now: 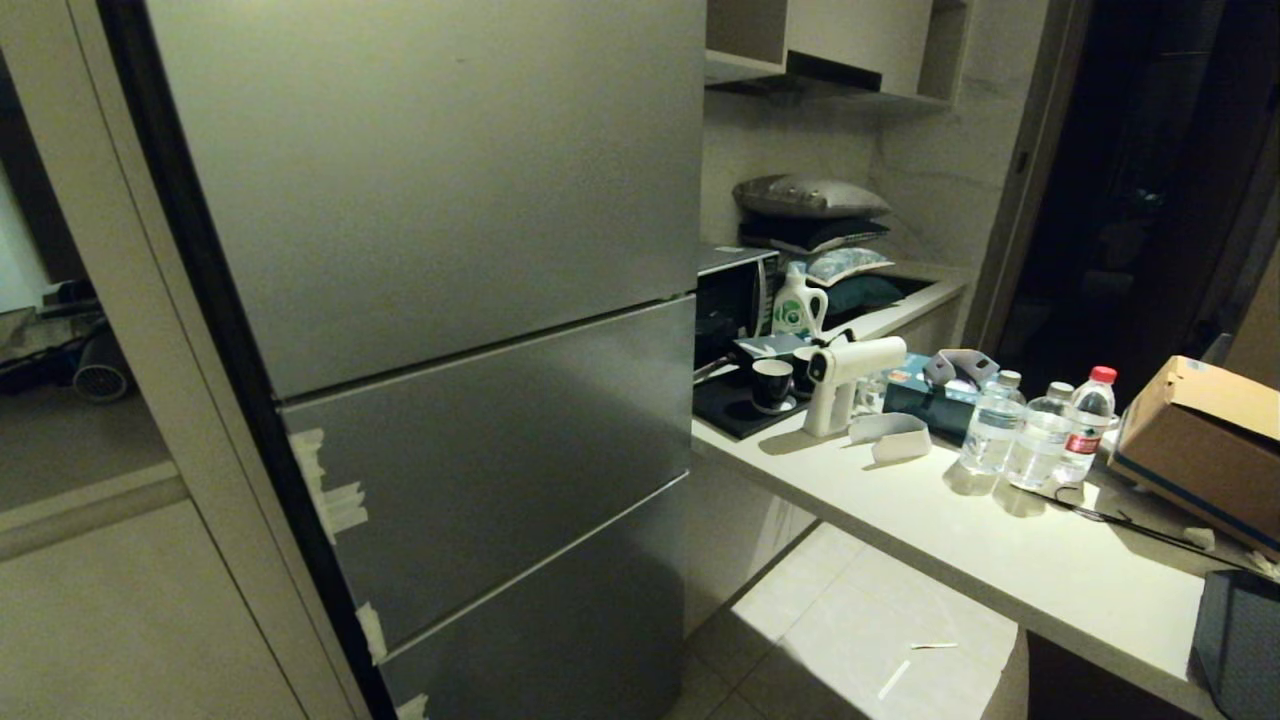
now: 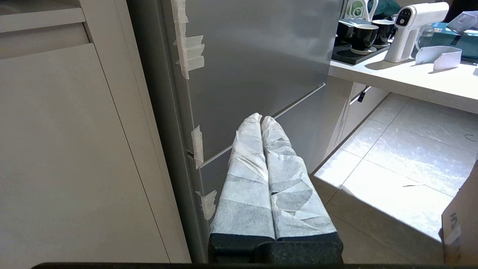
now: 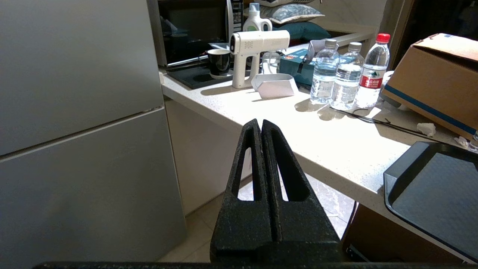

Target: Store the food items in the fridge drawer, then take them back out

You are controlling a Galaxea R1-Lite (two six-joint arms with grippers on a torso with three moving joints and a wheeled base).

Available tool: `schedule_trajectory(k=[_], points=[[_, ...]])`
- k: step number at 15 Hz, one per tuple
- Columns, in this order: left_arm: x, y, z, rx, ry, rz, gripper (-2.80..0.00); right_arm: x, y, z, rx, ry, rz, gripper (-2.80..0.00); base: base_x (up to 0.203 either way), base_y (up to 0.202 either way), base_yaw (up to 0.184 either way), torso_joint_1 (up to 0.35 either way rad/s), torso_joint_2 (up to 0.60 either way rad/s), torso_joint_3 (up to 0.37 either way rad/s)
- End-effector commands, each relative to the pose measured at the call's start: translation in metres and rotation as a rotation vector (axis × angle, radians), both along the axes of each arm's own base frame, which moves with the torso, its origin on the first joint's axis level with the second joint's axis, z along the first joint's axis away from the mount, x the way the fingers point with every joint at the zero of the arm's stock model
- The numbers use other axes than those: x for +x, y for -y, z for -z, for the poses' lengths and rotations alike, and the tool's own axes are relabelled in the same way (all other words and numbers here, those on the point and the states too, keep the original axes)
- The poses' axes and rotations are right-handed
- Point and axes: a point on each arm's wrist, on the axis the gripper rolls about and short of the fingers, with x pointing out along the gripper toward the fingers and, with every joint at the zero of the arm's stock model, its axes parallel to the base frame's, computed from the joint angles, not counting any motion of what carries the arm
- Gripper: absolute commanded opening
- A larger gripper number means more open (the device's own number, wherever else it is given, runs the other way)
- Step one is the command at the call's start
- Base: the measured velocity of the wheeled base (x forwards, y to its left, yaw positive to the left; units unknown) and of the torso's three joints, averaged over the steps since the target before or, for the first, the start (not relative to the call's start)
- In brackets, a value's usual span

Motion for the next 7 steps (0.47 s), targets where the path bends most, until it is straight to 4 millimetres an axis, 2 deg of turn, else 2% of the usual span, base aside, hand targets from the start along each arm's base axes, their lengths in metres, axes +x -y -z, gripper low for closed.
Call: schedule_trajectory(k=[1,7], points=[[0.0,0.0,-0.0002,0.0,0.003,-0.001,-2.8,0.0015,0.0,0.0069,0.001,-0.018,0.002,-2.8,0.0,0.0,0.0,0.0,0.0,0.0],[0.0,0.0,-0.0002,-0.002,0.003,-0.001,-2.8,0.0016,0.0,0.0069,-0.003,-0.019,0.0,-2.8,0.0,0.0,0.0,0.0,0.0,0.0]])
